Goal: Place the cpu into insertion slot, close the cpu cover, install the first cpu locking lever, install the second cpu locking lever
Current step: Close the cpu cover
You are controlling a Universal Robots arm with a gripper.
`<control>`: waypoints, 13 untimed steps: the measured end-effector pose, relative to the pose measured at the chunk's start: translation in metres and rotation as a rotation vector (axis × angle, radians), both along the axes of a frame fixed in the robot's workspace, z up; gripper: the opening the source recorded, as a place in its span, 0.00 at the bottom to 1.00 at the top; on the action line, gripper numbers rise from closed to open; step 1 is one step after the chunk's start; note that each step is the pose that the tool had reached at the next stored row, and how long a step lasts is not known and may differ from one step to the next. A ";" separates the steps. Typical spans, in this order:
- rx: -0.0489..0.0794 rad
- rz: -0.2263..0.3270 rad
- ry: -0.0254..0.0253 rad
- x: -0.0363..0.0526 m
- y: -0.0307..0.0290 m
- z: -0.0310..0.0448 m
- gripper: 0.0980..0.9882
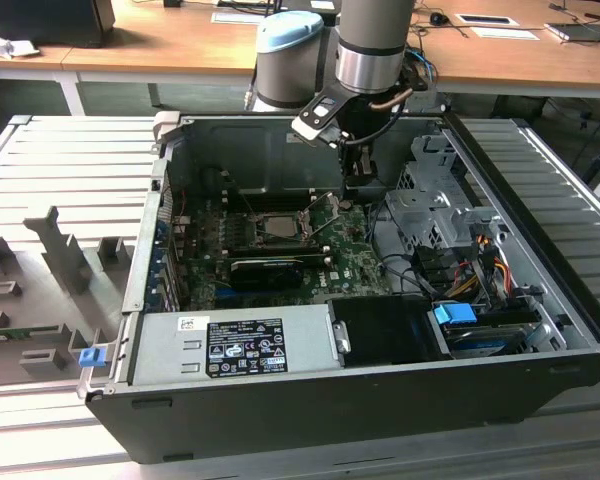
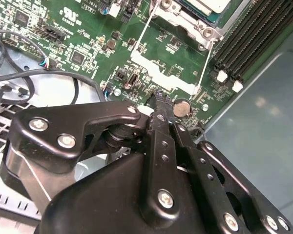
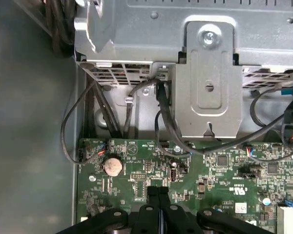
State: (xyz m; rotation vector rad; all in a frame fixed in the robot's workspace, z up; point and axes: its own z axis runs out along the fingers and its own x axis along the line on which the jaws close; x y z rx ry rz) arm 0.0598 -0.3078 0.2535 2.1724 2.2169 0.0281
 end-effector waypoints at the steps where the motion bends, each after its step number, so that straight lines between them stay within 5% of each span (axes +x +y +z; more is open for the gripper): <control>1: 0.000 0.000 0.0016 0.0000 -0.0009 -0.0033 0.01; 10: -0.001 0.001 0.0018 -0.0009 -0.0057 -0.0047 0.01; 13: -0.002 0.004 0.0023 -0.0081 -0.0059 -0.0054 0.01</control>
